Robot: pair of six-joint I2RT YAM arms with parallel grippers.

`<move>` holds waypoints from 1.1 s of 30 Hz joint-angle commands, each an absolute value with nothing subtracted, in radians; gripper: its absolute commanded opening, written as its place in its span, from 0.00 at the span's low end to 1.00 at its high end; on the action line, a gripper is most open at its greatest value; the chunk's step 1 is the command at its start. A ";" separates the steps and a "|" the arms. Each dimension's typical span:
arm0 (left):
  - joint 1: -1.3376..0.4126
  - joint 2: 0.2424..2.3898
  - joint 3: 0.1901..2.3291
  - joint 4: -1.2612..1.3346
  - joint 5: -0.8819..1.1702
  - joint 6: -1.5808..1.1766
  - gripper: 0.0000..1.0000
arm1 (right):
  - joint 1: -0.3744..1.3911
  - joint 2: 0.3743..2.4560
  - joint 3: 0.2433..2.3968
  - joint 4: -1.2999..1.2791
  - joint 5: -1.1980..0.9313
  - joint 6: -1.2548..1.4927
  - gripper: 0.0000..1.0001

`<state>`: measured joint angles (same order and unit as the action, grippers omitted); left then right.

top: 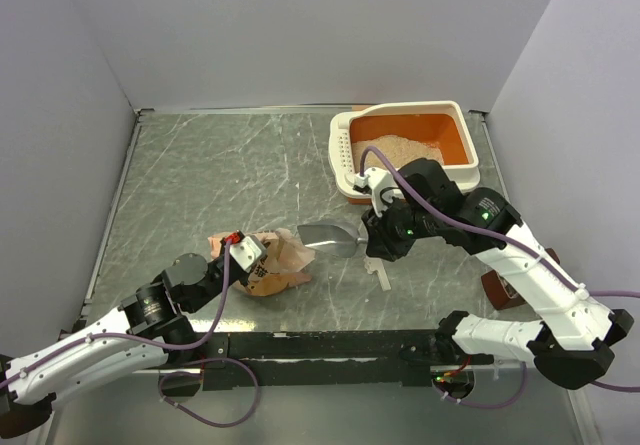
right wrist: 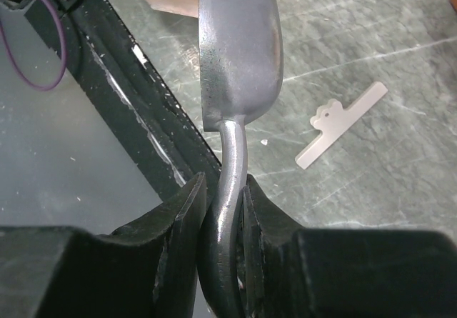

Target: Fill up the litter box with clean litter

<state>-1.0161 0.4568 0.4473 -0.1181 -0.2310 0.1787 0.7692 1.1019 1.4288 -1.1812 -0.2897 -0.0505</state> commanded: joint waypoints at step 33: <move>-1.020 0.453 0.488 -0.115 -0.247 0.160 0.01 | 0.973 1.492 1.503 -0.937 -0.348 0.058 0.00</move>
<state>-1.0180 0.4629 0.4473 -0.1184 -0.2333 0.1711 0.9627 1.4544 1.4342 -0.9787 -0.3256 0.0185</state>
